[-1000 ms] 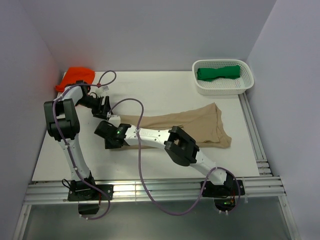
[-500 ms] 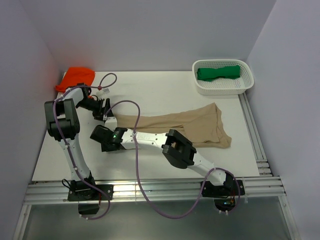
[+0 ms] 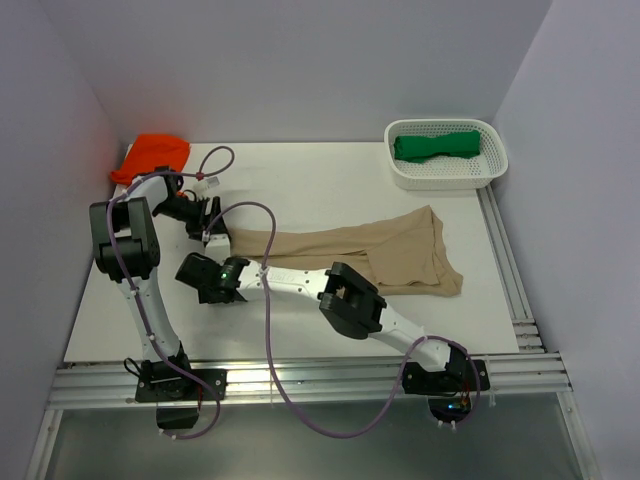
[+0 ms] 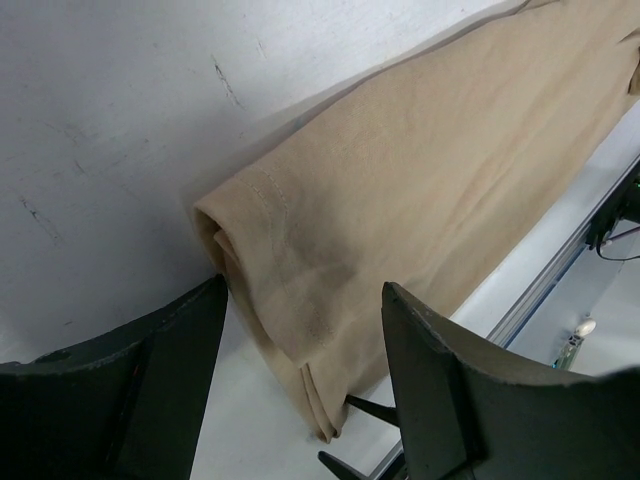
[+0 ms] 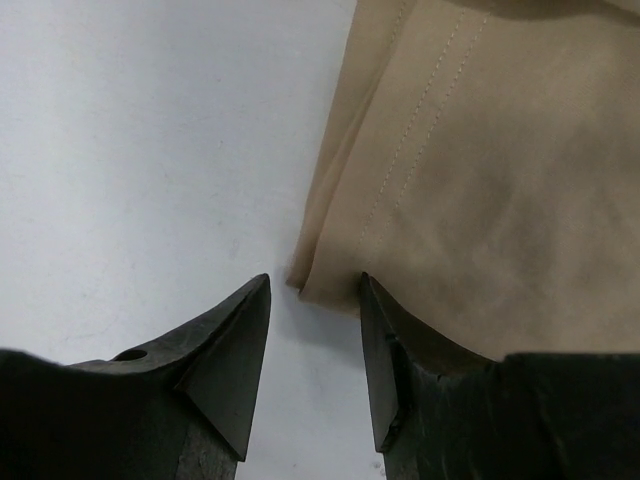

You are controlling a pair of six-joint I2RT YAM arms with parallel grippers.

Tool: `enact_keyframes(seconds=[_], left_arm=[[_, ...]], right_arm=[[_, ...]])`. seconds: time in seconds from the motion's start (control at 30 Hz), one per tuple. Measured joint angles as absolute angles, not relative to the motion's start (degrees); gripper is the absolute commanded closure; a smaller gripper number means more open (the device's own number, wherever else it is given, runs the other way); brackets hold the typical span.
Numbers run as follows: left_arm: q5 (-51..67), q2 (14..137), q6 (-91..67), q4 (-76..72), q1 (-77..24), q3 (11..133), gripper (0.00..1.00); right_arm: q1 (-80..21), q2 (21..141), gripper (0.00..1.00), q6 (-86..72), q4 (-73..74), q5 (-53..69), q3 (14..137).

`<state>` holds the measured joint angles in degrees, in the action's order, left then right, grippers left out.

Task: Roll the t-shirts
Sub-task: Roll the tshirt

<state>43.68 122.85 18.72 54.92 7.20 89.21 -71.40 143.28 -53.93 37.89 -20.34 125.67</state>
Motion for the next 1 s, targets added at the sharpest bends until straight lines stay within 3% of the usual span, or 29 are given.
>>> enact_keyframes(seconds=[0.1, 0.2, 0.3, 0.33, 0.43, 0.7, 1.0], left_arm=[[43.68, 122.85, 18.28, 54.46, 6.96, 89.06, 0.32], [43.48, 122.85, 17.69, 54.06, 6.7, 88.88, 0.36], [42.76, 122.85, 16.71, 53.21, 6.48, 88.49, 0.46], [42.48, 122.85, 16.36, 52.88, 6.42, 88.33, 0.56], [40.62, 122.85, 15.18, 51.83, 6.09, 87.96, 0.69], [35.73, 121.78, 12.62, 50.35, 4.49, 87.61, 0.9], [27.83, 117.78, 10.48, 50.19, 1.52, 88.23, 0.95]], right_arm=[[-71.44, 144.05, 0.51, -53.74, 38.17, -20.43, 126.76], [-71.46, 144.53, 0.58, -53.69, 38.63, -20.4, 127.55], [-71.44, 144.68, 0.74, -53.8, 39.07, -20.49, 127.5], [-71.44, 144.68, 0.79, -53.91, 39.09, -20.53, 127.33], [-71.42, 144.07, 0.83, -54.26, 38.28, -20.84, 125.75], [-71.05, 138.52, 0.86, -55.16, 29.69, -19.05, 114.59], [-69.6, 130.15, 0.89, -57.12, 19.79, -15.11, 101.65]])
